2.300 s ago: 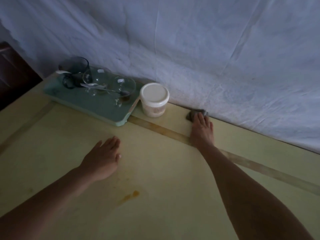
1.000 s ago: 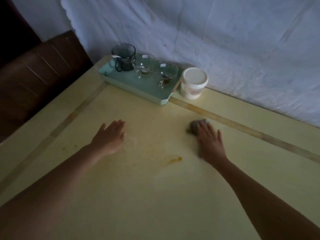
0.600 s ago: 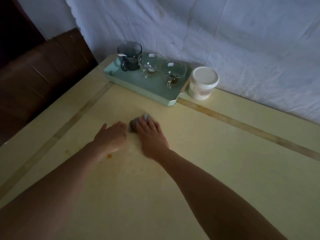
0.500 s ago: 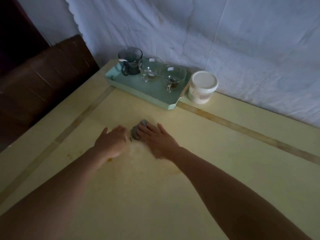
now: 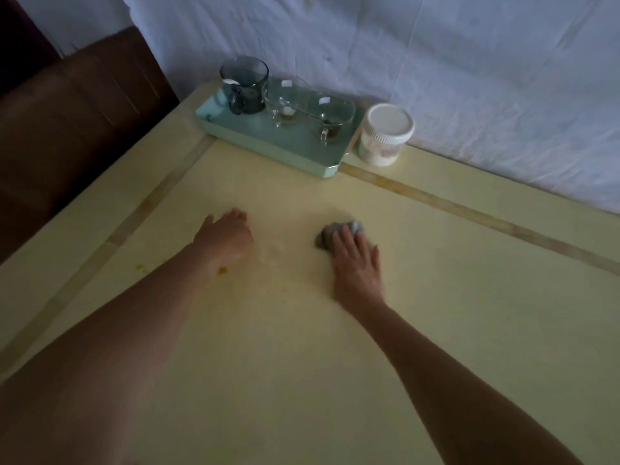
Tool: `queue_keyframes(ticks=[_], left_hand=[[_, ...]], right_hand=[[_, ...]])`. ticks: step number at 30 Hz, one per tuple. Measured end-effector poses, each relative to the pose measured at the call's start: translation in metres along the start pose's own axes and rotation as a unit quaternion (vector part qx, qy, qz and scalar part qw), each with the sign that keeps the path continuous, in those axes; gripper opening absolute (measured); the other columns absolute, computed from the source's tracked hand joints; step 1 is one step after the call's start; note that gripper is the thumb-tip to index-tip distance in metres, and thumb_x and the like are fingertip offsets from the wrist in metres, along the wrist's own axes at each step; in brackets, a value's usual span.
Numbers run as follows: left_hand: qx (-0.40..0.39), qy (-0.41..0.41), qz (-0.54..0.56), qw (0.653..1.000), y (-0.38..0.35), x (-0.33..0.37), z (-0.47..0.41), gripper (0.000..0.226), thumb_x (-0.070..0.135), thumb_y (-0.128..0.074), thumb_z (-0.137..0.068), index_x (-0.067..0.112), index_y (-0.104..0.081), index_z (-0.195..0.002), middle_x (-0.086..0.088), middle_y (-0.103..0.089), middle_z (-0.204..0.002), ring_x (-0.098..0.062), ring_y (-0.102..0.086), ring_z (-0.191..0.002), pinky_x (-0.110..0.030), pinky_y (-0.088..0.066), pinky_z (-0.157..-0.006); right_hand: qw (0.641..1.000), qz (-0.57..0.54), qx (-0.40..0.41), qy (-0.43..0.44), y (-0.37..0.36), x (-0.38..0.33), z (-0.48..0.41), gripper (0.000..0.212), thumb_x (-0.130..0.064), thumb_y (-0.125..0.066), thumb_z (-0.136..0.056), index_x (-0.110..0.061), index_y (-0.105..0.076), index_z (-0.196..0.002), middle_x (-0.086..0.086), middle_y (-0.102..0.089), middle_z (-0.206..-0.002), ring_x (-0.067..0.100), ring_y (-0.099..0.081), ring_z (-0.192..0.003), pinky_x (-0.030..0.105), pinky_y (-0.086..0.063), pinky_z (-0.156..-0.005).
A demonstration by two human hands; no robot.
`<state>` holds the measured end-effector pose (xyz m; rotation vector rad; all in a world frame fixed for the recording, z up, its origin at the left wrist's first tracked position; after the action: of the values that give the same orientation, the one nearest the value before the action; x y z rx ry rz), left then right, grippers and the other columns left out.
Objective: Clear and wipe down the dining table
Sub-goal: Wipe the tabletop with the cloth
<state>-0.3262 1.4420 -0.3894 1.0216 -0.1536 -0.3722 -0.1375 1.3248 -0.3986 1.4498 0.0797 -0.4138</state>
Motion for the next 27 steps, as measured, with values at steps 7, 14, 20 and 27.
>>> queue_keyframes(ticks=[7,14,20,27], left_hand=[[0.082,-0.075,0.037,0.993,-0.002,0.009,0.074,0.052,0.025,-0.023,-0.101,0.013,-0.010,-0.150,-0.001,-0.004,-0.160,-0.017,-0.004,-0.147,-0.044,-0.004,-0.118],[0.007,-0.127,0.028,0.992,-0.067,-0.034,0.170,0.055,0.028,-0.024,-0.102,0.020,-0.001,-0.151,0.005,0.003,-0.160,-0.010,0.005,-0.147,-0.037,0.004,-0.119],[0.014,-0.111,0.028,0.993,-0.091,-0.050,0.196,0.054,0.026,-0.023,-0.102,0.020,-0.003,-0.151,0.007,-0.001,-0.160,-0.010,0.003,-0.147,-0.037,0.002,-0.119],[-0.003,-0.120,0.006,0.993,-0.114,-0.052,0.228,0.052,0.023,-0.021,-0.102,0.019,-0.007,-0.151,0.007,-0.003,-0.160,-0.011,0.001,-0.147,-0.039,-0.002,-0.119]], right_hand=[[0.931,0.111,-0.083,0.336,-0.058,-0.102,0.111,0.069,-0.019,-0.027,-0.077,-0.026,-0.021,-0.146,-0.007,-0.026,-0.155,0.019,-0.023,-0.143,0.045,-0.012,-0.116],[0.994,0.030,-0.024,-0.101,0.010,0.057,0.085,0.082,-0.001,-0.049,-0.081,-0.020,-0.008,-0.150,0.000,0.001,-0.160,0.017,0.003,-0.147,0.050,0.002,-0.115],[1.000,-0.017,-0.001,-0.023,-0.047,-0.080,0.125,0.066,-0.009,-0.018,-0.082,-0.021,-0.022,-0.147,0.007,-0.013,-0.158,0.029,-0.008,-0.146,0.051,-0.009,-0.115],[0.961,0.127,-0.045,0.241,-0.076,-0.153,0.204,0.067,-0.018,-0.036,-0.075,-0.022,-0.030,-0.142,-0.004,-0.038,-0.150,0.015,-0.031,-0.139,0.051,-0.032,-0.106]])
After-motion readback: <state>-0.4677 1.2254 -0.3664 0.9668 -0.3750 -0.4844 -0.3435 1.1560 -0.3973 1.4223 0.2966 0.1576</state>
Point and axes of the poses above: each hand's wrist, its own z-axis away from the middle knuckle, its own y-axis out of the back of the hand, x = y × z, the point moved 9 cm from there along -z, towards the middle knuckle
